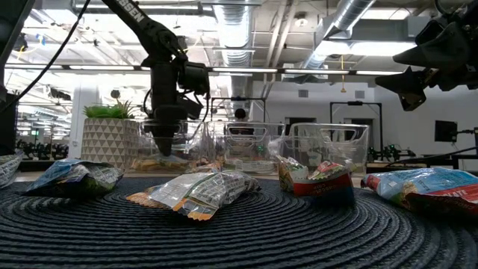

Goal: Pick and place Granola Bars by type
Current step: Put the orange bar into the left transparent bin

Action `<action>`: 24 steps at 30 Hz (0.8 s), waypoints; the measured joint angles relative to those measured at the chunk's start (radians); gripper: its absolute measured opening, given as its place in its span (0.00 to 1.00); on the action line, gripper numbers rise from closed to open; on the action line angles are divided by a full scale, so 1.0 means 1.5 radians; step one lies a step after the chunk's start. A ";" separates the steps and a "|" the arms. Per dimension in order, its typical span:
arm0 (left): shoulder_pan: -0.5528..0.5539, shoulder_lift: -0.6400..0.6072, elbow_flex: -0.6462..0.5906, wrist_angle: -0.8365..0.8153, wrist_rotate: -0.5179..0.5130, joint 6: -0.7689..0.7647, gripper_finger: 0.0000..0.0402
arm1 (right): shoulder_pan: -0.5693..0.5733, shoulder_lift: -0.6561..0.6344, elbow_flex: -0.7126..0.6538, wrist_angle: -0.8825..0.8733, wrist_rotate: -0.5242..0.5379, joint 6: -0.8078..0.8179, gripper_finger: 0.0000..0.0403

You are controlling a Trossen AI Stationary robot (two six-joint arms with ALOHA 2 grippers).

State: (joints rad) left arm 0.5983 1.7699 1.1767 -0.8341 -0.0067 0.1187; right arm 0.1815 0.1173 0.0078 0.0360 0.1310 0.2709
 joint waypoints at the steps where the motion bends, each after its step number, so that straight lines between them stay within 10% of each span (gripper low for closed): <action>1: 0.000 0.000 0.000 0.000 0.000 0.003 0.39 | 0.000 0.000 0.000 0.000 0.000 0.000 0.60; 24: -0.029 -0.134 0.040 0.042 -0.014 0.019 0.40 | 0.000 0.000 0.000 0.000 0.000 0.000 0.60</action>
State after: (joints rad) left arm 0.5545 1.5685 1.2373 -0.7704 -0.0279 0.1466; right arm 0.1814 0.1173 0.0078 0.0364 0.1310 0.2707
